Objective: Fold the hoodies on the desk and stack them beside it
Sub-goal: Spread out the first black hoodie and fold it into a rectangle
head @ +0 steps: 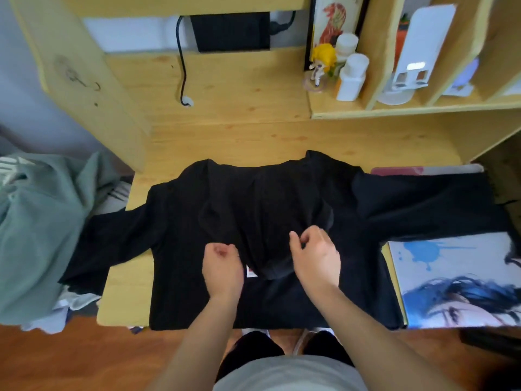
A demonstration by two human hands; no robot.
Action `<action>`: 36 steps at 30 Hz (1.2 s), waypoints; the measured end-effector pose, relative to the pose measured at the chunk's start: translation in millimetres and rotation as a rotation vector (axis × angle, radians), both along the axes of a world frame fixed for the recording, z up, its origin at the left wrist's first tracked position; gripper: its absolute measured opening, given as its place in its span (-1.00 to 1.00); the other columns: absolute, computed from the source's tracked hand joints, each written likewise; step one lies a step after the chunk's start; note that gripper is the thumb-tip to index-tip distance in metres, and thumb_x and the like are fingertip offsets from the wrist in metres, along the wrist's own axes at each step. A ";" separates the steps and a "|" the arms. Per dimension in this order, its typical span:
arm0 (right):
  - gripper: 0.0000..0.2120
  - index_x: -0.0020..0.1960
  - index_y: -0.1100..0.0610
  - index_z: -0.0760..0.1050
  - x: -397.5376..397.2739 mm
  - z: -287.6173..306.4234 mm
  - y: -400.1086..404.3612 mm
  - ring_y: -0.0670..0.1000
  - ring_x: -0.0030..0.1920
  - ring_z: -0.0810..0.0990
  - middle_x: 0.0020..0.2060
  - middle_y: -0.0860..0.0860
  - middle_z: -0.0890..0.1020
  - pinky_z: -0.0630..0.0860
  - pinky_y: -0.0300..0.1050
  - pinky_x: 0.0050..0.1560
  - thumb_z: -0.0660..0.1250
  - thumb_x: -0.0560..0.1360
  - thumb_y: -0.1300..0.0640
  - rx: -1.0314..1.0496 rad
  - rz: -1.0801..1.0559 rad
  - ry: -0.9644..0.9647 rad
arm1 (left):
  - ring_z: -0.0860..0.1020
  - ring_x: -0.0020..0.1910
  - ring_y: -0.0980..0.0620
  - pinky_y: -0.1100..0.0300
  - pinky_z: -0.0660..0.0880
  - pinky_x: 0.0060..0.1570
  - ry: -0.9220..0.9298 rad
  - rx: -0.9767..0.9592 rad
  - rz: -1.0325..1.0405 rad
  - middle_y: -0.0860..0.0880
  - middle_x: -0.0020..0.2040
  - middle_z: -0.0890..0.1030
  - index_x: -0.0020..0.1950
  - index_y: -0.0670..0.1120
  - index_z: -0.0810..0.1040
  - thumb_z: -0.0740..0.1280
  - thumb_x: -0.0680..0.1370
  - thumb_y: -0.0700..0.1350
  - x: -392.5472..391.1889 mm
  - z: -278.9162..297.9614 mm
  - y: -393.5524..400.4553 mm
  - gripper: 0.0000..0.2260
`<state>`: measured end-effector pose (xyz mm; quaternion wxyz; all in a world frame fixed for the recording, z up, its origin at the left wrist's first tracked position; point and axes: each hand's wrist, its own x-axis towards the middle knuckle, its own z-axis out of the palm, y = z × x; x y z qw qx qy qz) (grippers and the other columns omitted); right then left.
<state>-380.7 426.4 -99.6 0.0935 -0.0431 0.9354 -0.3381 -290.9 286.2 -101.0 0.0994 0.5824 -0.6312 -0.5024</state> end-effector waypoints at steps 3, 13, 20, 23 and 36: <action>-0.63 0.15 0.10 0.40 -15.6 -7.4 -12.3 0.17 0.04 0.59 0.03 0.03 0.57 0.47 -0.01 -0.07 0.28 0.59 -0.19 0.154 -0.071 -0.275 | 0.60 -0.02 0.01 0.17 0.49 -0.10 -0.146 -0.450 -0.545 0.04 0.09 0.54 0.18 0.00 0.52 0.32 0.64 -0.03 -9.3 -4.4 -4.8 -0.86; -0.60 0.23 0.08 0.36 -38.1 -34.0 18.7 0.20 0.09 0.56 0.13 0.05 0.51 0.47 0.03 0.03 0.30 0.58 -0.19 0.138 -0.206 -0.252 | 0.54 -0.25 -0.07 0.02 0.50 -0.24 -0.267 -0.117 -0.295 -0.06 -0.21 0.55 -0.20 -0.10 0.43 0.28 0.67 -0.04 -14.9 -35.1 -54.8 -0.74; -0.87 0.13 0.13 0.57 -62.3 -16.0 30.2 0.08 0.09 0.63 0.11 0.12 0.66 0.59 0.05 0.15 0.31 0.63 0.14 -0.703 -0.578 -0.512 | 0.63 0.14 -0.08 -0.11 0.57 0.22 0.581 0.752 0.368 -0.17 0.16 0.59 0.24 -0.20 0.49 0.26 0.68 -0.27 4.8 2.2 -80.0 -0.85; -0.68 0.36 0.26 0.46 -62.5 -7.9 35.0 0.19 0.23 0.61 0.24 0.20 0.61 0.49 0.15 0.34 0.23 0.62 0.28 -1.263 -0.763 -0.823 | 0.61 0.26 -0.20 -0.22 0.45 0.37 0.792 0.920 0.416 -0.19 0.22 0.66 0.38 -0.23 0.48 0.21 0.67 -0.25 15.0 9.8 -87.1 -0.72; -0.67 0.26 0.08 0.57 -93.2 -6.4 15.6 0.06 0.06 0.68 0.13 0.05 0.70 0.58 0.00 -0.08 0.39 0.58 -0.05 -0.716 -0.529 -0.999 | 0.72 0.04 -0.17 -0.11 0.60 0.20 0.287 0.845 0.208 -0.17 0.08 0.72 0.30 -0.12 0.56 0.45 0.58 0.01 -20.2 4.7 -108.8 -0.65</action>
